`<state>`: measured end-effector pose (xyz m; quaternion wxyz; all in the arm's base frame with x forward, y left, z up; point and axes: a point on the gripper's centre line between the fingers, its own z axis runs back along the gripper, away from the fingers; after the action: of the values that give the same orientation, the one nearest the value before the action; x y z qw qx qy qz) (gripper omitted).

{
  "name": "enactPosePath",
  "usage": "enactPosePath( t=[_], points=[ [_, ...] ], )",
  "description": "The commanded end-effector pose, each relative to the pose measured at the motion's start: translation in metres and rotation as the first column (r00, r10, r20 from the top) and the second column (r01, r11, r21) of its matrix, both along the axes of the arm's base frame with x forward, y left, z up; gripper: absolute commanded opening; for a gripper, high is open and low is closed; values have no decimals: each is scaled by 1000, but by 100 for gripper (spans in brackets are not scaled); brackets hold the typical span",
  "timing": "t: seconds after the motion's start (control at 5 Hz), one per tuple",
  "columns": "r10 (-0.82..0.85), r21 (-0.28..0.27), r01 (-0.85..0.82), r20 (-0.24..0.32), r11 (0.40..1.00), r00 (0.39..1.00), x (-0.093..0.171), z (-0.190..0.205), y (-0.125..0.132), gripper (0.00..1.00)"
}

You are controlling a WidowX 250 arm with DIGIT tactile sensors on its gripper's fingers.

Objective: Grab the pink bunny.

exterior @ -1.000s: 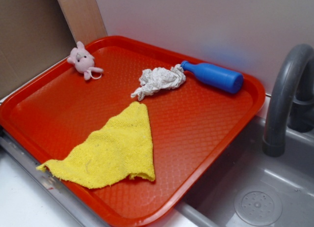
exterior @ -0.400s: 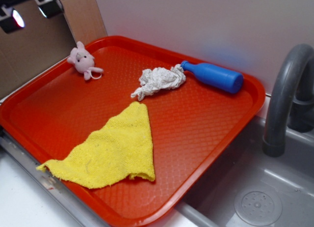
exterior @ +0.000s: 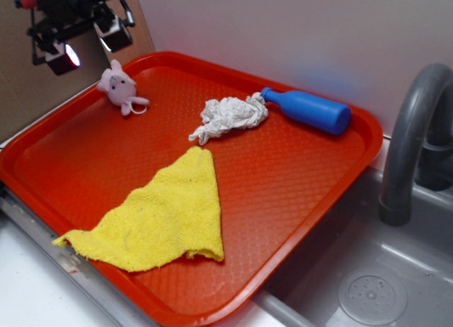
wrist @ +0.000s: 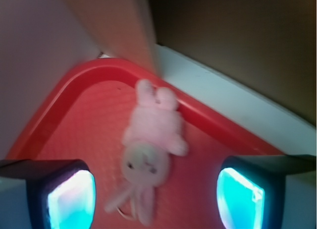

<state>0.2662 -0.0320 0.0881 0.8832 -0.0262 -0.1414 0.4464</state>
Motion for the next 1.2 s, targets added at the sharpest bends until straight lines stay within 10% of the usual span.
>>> enactPosePath(
  t=[0.0,0.2,0.4,1.0],
  points=[
    [58,20,-57,-15,998,998,21,-31,18,100],
    [48,38,-46,-48,998,998,19,-38,21,100],
    [23,78,-17,-74,997,997,20,-45,15,0],
    [-207,50,211,-67,976,976,7,21,-8,0]
  ],
)
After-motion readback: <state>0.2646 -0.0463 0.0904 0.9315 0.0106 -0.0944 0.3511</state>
